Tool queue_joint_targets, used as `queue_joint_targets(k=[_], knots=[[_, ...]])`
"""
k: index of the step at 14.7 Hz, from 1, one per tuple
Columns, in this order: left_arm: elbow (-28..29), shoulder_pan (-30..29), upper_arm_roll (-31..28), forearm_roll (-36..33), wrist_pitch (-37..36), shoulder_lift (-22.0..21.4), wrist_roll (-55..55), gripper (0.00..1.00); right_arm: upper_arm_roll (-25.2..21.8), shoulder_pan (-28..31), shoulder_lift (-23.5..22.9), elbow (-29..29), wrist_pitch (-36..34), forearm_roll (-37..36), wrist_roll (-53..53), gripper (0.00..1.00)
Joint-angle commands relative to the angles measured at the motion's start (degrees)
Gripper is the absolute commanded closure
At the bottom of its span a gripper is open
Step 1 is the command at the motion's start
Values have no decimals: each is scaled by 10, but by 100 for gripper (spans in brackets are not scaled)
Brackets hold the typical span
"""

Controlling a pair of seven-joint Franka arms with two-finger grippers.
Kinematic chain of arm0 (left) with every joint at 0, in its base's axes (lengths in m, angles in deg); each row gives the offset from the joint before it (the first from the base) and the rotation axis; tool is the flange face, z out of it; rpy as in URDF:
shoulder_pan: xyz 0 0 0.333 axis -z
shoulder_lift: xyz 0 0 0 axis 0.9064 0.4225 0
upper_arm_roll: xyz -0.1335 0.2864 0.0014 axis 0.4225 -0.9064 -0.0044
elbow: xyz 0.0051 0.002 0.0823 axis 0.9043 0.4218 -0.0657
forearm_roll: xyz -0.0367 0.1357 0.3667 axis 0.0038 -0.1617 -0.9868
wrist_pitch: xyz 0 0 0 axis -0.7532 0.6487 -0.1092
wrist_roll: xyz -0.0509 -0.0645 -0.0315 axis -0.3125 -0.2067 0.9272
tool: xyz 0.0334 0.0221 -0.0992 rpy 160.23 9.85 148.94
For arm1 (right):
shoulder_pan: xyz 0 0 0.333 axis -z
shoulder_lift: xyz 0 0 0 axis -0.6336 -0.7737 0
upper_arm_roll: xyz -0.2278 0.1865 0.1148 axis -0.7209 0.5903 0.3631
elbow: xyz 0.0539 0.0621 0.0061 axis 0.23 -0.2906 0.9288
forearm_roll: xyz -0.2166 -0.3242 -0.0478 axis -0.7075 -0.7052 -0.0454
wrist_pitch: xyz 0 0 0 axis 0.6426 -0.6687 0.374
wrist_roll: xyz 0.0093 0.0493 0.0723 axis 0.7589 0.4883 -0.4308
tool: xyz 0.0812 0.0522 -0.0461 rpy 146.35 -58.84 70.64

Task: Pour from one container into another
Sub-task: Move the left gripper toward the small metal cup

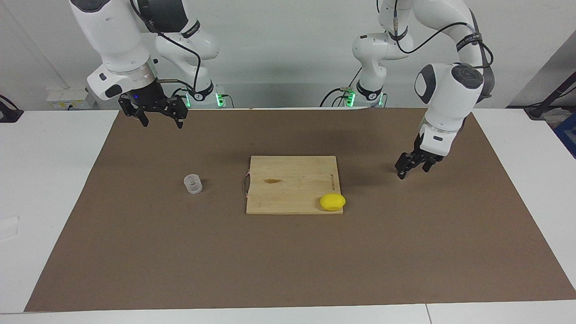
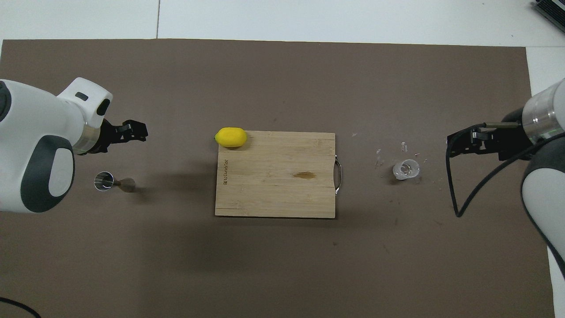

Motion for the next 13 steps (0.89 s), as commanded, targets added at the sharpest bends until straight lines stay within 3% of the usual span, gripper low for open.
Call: queue_joint_targets(k=[1,3,4,6,10,13], knots=[[12,8,-7,24,-7,-21,8,0,2,4,6,0,-3,9,-11,0],[12,-13,-14,38,-30,-22,-10,0,2,4,6,0,-2,7,-11,0],[10,-24,-14,83,-36,-22,-51,0,2,4,6,-1,-2,6,-11,0],[-15,-47,-17,183,-54,-17,-198,0,2,4,6,-1,-2,4,-11,0],[-49,-130,-17,282,-131,17,-425,0,2,3,7,-1,0,3,-11,0],[-133,-195,-16,317,-264,85,-613,0,2,-5,7,-1,0,1,-11,0]])
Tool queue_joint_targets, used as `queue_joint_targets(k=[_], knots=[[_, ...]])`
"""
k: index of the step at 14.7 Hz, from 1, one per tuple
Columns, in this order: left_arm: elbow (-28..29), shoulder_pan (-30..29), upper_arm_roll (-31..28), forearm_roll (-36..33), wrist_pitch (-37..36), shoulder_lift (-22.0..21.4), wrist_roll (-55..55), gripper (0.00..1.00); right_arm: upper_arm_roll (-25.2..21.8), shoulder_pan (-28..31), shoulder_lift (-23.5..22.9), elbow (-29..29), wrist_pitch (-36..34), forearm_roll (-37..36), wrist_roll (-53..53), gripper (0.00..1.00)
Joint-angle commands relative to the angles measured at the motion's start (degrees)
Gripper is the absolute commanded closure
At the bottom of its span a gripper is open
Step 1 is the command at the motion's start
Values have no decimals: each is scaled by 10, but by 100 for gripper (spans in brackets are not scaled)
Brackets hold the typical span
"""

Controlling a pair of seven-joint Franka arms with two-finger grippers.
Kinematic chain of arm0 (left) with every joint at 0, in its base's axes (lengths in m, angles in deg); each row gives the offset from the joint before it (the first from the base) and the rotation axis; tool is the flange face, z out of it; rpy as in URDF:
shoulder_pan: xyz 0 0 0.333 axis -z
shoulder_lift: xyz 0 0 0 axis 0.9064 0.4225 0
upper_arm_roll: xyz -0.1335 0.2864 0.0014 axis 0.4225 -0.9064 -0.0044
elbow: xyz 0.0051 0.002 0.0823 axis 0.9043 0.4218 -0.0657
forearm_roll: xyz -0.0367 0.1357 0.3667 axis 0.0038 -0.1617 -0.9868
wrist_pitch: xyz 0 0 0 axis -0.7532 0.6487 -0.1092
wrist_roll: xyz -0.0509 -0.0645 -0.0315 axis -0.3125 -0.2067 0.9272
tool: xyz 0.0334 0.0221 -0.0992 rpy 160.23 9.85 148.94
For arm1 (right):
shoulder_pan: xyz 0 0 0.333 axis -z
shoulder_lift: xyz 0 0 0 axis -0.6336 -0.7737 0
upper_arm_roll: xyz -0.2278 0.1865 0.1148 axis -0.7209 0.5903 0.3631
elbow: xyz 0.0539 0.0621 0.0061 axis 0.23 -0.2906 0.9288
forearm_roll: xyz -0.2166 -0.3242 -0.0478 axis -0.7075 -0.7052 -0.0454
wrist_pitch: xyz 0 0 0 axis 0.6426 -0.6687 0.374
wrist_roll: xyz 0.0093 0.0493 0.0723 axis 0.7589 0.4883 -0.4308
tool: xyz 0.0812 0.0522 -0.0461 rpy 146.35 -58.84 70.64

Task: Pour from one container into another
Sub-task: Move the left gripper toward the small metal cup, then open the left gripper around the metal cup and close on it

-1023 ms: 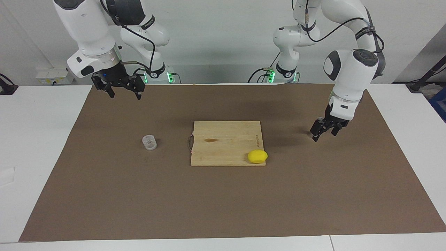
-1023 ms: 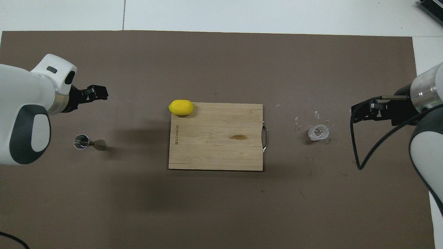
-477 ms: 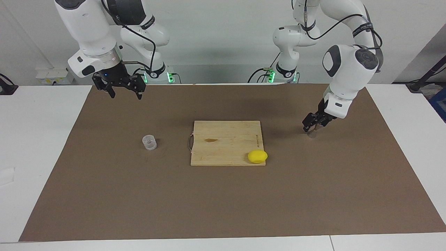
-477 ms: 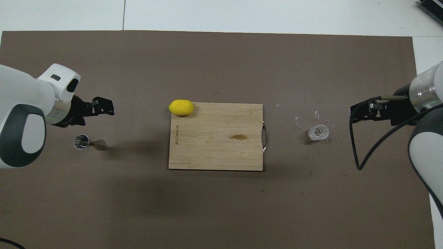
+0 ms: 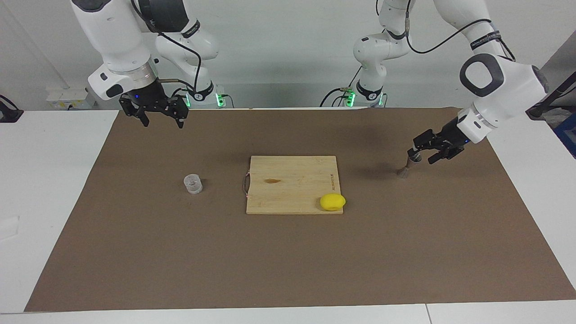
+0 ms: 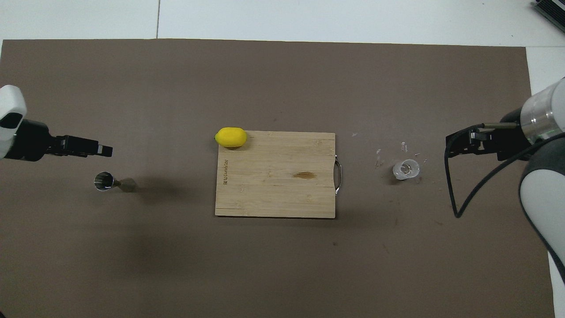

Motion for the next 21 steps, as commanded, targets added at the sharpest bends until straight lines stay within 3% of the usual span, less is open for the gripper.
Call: queue_joint_targets(k=[1,4,7,11,13,16,17,18,21], knots=[[-109,-56,5,26,-124,90,-164,0,2,-1,6,-1,0,1,-11,0],[-147,-106,9,54,-164,150,-401,0,2,-1,6,-1,0,1,-11,0],[-143,-148,8,95,-198,170,-538,0,2,-2,7,-1,-1,1,-12,0],[-97,-187,7,125,-224,178,-767,0,2,-8,7,-1,0,-1,-12,0],[-84,-201,5,151,-254,208,-872,0,2,-8,7,-1,0,-3,-12,0],[-34,-222,5,176,-264,216,-978,0,2,-8,7,-1,0,-10,-13,0],[-27,-228,5,192,-280,238,-988,0,2,-8,7,-1,0,-10,-14,0],[-26,-236,5,199,-286,262,-996,0,2,-8,7,-1,0,-10,-14,0],[-27,-240,5,208,-284,268,-1024,0,2,-9,7,-1,0,-11,-14,0]])
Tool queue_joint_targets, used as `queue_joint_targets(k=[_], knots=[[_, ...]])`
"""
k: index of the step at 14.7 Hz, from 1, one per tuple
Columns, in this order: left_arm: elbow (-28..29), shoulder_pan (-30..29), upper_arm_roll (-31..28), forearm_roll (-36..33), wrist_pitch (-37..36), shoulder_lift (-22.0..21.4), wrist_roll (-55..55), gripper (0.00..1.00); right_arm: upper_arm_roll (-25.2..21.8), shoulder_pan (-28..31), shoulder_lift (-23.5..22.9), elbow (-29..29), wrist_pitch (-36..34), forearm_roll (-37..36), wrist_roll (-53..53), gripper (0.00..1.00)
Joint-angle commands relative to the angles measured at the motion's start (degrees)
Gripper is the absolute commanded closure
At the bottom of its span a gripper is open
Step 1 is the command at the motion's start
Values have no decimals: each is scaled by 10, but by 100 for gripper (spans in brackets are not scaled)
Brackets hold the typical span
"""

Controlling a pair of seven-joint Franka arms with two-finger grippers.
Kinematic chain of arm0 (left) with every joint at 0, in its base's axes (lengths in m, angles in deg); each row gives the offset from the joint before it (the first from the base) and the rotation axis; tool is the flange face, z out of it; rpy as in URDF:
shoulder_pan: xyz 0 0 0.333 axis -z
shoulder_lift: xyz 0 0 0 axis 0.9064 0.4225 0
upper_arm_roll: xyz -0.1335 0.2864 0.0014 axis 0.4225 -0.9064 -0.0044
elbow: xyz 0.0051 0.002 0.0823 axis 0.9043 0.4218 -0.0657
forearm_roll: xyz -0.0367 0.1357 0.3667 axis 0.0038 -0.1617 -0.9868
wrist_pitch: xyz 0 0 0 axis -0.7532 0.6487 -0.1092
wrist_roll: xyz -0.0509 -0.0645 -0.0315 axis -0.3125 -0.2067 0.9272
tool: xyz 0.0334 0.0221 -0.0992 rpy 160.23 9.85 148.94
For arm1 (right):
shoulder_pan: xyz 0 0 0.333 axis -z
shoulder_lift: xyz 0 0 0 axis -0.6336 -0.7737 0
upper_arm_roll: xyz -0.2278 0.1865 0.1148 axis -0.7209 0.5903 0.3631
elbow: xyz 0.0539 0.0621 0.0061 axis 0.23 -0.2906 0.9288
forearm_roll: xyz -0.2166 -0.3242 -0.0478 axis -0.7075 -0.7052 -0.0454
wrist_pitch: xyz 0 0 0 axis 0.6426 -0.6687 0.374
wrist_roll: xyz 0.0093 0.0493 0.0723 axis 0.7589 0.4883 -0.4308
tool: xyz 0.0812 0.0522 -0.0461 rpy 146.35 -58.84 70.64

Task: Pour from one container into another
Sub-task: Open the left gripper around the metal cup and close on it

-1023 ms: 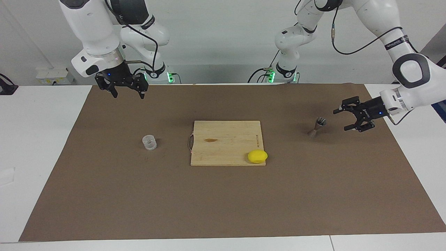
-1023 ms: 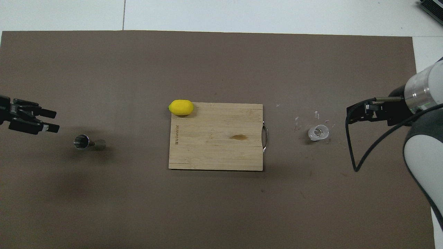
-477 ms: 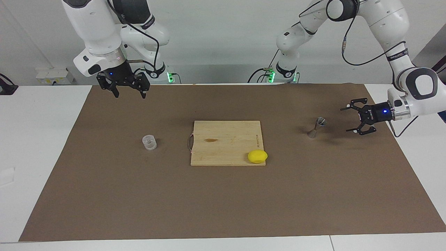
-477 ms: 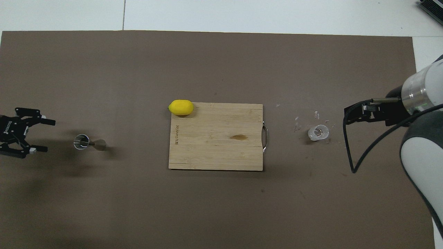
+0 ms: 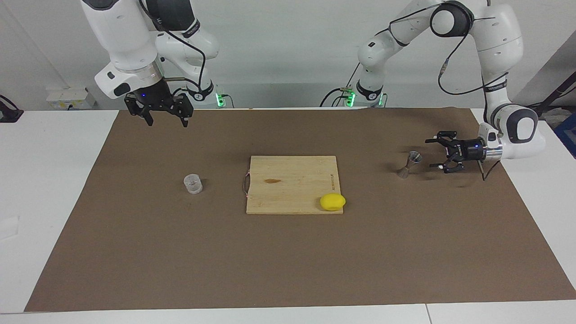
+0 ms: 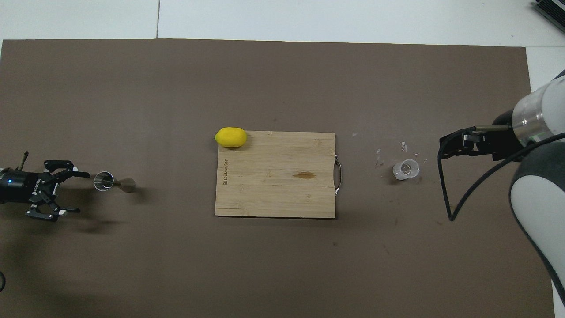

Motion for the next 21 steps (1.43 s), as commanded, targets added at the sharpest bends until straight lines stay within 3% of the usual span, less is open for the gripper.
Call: queue_joint_targets(k=[1,7,15,21], knots=[[-2,-5,4,22,-17,5,-19,0,2,3,6,-1,0,-7,-14,0],[44,26,6,70,-17,-1,-21,0,2,3,6,-1,-1,-6,-15,0],[64,40,10,94,-18,-4,-23,0,2,4,6,-1,-2,1,-15,0],[57,46,11,120,-21,-4,-21,11,2,8,6,-1,-2,1,-15,0]])
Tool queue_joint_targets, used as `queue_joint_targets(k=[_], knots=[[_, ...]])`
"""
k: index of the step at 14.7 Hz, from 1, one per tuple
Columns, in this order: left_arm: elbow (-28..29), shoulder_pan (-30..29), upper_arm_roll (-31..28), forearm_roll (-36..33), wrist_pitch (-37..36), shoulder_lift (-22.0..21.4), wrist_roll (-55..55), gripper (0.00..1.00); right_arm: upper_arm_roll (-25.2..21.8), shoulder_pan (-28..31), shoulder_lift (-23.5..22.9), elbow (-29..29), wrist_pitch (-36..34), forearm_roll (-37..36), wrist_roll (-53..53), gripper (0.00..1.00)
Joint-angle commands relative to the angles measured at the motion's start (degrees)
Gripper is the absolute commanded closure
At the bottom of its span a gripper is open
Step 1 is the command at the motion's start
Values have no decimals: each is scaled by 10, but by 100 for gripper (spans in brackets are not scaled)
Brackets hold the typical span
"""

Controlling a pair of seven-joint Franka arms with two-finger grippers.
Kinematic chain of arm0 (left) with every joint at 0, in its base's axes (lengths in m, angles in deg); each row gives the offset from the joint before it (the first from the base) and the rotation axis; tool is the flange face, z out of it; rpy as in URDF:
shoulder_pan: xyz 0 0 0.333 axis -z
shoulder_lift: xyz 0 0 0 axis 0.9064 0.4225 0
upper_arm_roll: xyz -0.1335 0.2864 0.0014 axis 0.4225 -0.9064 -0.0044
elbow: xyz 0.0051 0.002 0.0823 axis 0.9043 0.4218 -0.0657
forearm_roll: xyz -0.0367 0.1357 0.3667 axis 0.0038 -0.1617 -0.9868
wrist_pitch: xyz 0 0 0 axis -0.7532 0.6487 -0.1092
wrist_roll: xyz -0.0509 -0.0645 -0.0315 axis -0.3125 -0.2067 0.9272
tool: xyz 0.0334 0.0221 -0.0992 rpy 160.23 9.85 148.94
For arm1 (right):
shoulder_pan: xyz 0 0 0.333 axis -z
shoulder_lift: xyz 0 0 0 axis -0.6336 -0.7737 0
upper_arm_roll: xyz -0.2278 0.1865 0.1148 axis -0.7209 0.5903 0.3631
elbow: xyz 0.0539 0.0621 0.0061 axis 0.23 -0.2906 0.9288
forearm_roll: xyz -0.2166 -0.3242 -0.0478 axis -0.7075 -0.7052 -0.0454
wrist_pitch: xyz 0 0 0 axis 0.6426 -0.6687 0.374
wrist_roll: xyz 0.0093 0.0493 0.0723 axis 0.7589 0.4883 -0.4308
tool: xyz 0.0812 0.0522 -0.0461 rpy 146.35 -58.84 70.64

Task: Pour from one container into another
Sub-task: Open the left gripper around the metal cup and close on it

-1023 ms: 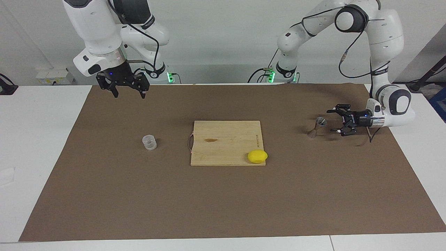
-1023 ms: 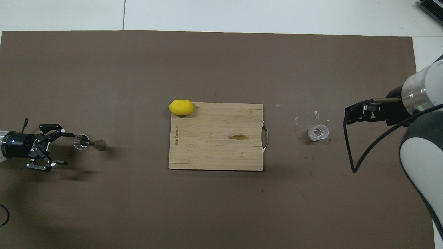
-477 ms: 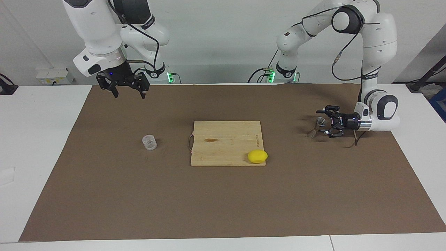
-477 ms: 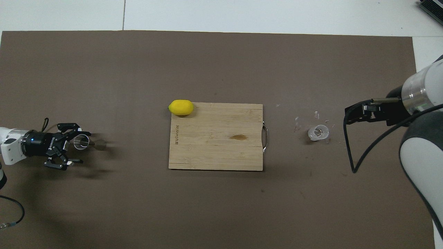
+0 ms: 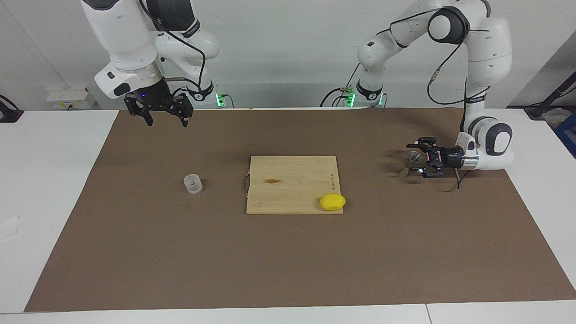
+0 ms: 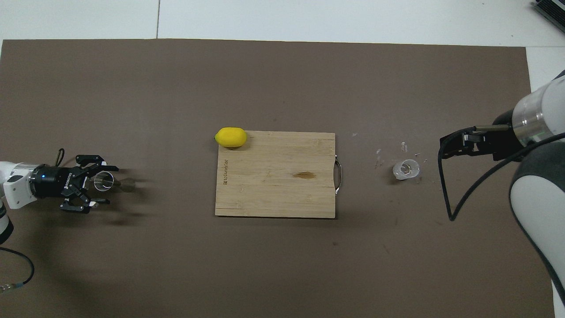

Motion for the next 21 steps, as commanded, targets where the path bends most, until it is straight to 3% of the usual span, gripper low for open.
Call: queue_joint_targets(k=[1,4,8,11,16,21], knots=[[7,6,-6,16,-10,-11,-9,11,2,7,6,-1,-2,3,-15,0],[6,6,-6,17,-17,-11,-9,13,2,7,6,-1,-3,3,-15,0],[5,9,-7,15,-18,-11,-9,25,2,7,6,-1,-2,3,-15,0],[5,12,-8,11,-17,-11,-9,28,2,8,6,-1,-3,3,-16,0],[0,13,-8,9,-15,-11,-9,64,2,9,6,-1,-5,3,-15,0],[-26,31,-6,12,-20,-10,-4,67,2,10,6,-1,-2,4,-15,0]])
